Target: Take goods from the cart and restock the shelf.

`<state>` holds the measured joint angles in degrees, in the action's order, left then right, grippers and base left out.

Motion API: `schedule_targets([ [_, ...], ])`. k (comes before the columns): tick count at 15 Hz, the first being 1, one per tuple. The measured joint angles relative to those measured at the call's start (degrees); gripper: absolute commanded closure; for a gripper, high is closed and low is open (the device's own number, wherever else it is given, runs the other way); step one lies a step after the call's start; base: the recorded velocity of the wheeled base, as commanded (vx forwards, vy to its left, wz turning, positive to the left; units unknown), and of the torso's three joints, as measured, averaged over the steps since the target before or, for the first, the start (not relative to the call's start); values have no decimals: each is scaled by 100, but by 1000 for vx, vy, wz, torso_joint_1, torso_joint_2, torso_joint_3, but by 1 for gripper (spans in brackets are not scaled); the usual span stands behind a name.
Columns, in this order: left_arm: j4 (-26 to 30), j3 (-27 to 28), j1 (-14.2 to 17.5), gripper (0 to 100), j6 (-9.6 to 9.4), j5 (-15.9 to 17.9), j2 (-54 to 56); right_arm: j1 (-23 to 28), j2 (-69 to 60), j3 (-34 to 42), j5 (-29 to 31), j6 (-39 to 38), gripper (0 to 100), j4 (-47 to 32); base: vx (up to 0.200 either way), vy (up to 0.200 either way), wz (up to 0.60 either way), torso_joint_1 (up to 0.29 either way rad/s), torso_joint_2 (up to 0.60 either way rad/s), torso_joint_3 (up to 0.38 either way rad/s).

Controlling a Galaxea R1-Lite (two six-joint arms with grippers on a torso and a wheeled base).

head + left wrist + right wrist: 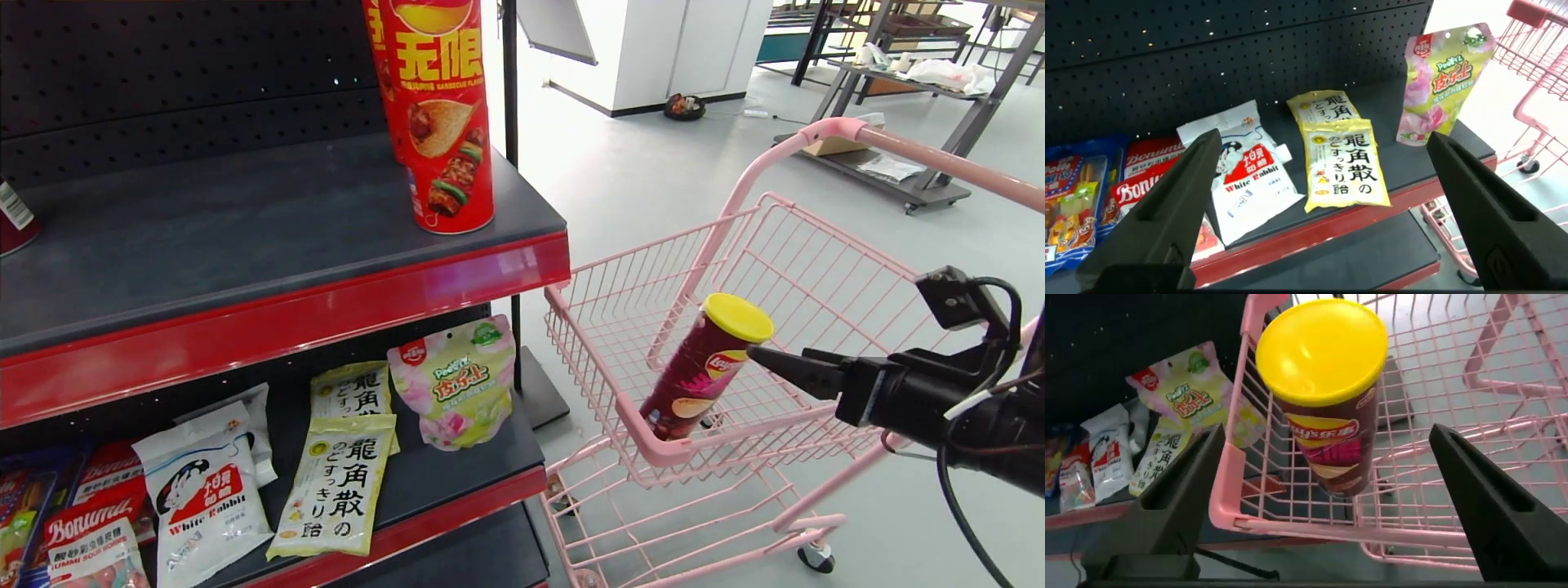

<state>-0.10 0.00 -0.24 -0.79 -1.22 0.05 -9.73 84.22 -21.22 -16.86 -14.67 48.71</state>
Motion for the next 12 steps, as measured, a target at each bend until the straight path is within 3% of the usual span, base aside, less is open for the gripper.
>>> schedule_targets([
  [8,2,0,0,0,1,0,2,-265,828,-460,180,189,0,35,0,0,0,0,0,0],
  [12,2,0,-2,0,0,0,0,-302,1591,-768,345,252,0,802,0,0,0,0,0,0],
])
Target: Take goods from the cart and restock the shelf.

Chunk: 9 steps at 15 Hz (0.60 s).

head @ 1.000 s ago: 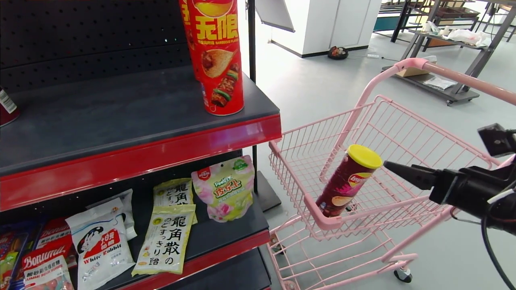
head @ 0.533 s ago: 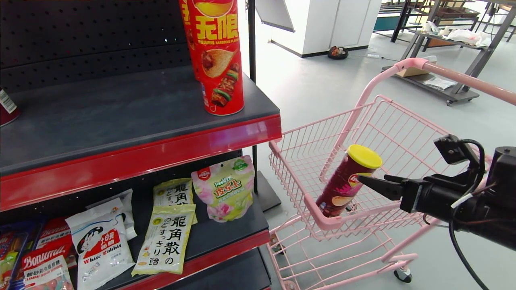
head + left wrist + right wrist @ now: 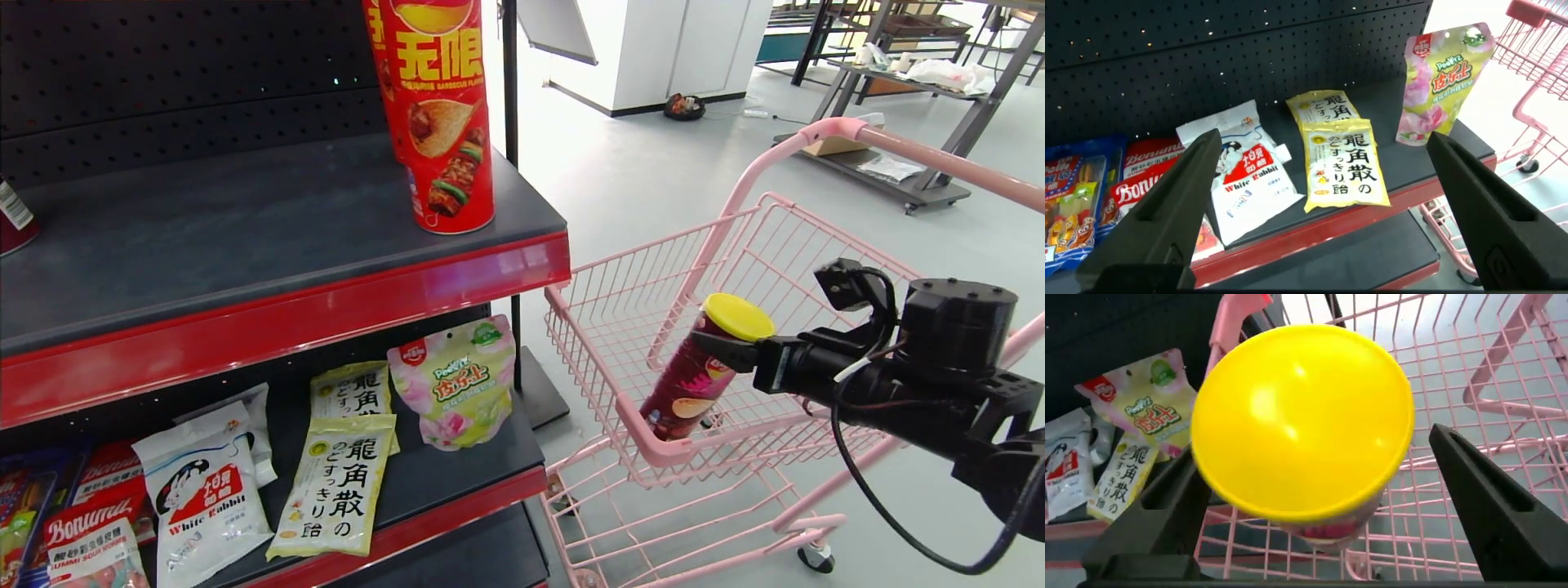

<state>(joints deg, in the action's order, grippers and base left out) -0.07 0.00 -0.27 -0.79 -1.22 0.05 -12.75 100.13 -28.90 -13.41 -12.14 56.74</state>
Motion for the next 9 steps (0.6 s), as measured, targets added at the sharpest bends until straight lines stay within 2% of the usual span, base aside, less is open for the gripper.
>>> schedule_targets([
  [4,0,0,0,0,0,2,0,-122,753,-45,219,-20,0,912,0,0,0,0,0,0],
  [5,0,0,0,0,0,0,0,-128,887,-45,239,-30,100,1019,0,0,0,0,0,0],
  [9,0,0,0,0,0,2,0,-138,1125,-45,250,-41,100,1068,0,0,0,0,0,0],
])
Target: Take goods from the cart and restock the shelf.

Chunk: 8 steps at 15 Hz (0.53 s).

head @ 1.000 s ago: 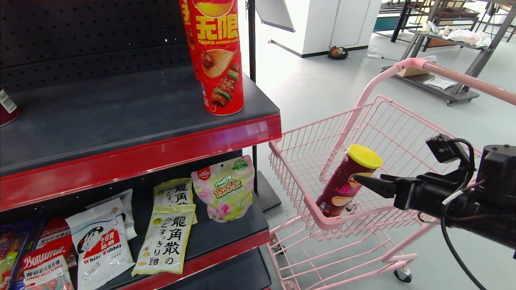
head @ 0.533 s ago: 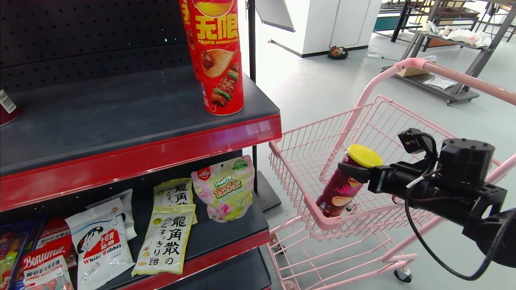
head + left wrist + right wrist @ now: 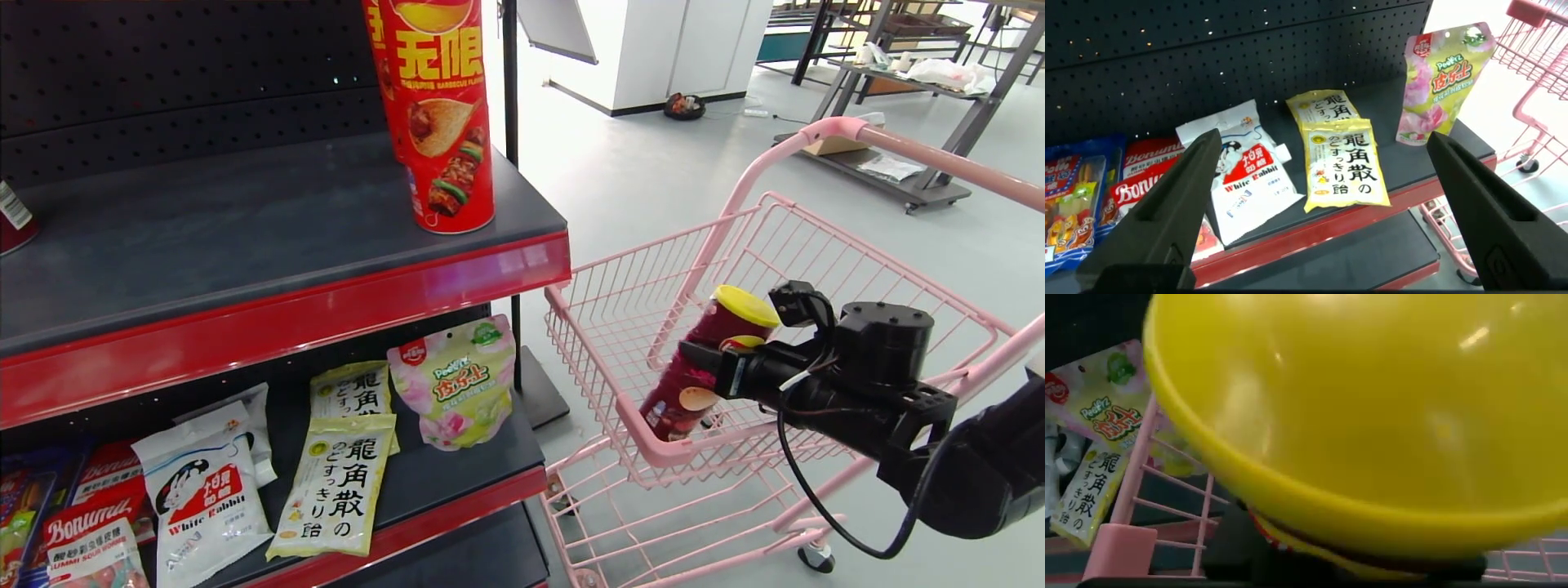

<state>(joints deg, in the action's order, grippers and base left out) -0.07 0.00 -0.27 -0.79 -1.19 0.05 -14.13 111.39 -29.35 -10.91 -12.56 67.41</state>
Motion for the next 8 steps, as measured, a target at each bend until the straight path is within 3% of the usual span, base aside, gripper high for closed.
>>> schedule_targets([
  [4,0,0,0,0,0,0,2,29,-205,-145,0,169,100,-205,0,0,0,0,0,0],
  [6,0,0,0,0,11,-6,0,101,-581,-755,-1,405,100,-972,0,0,0,0,0,0],
  [8,7,0,0,0,28,-6,0,162,-1100,-1799,-4,530,100,-2409,0,0,0,0,0,0],
])
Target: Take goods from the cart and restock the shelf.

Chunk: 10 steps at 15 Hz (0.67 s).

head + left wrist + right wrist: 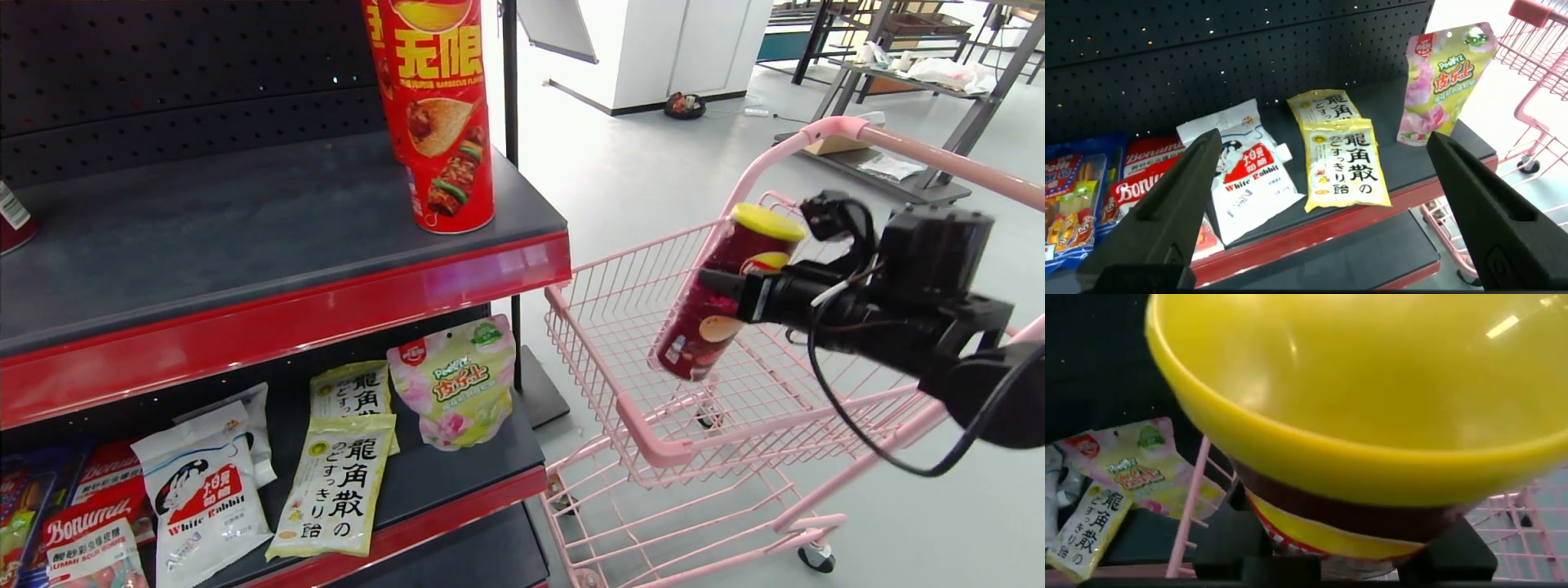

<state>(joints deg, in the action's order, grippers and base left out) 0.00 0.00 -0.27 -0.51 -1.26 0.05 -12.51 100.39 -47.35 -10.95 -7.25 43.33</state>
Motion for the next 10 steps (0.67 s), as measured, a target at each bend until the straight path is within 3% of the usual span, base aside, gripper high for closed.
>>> schedule_targets([
  [3,0,0,0,0,9,-2,0,35,-1141,-1577,24,69,100,-2962,0,0,0,0,0,0],
  [5,0,0,2,0,9,-2,2,44,-2032,-1925,294,228,100,-4123,0,0,0,0,0,0],
  [7,0,0,2,0,9,-5,2,11,-3000,-1679,573,400,100,-4904,0,0,0,0,0,0],
  [10,0,0,0,0,13,-2,0,-6,-4336,-658,828,562,100,-5388,0,0,0,0,0,0],
])
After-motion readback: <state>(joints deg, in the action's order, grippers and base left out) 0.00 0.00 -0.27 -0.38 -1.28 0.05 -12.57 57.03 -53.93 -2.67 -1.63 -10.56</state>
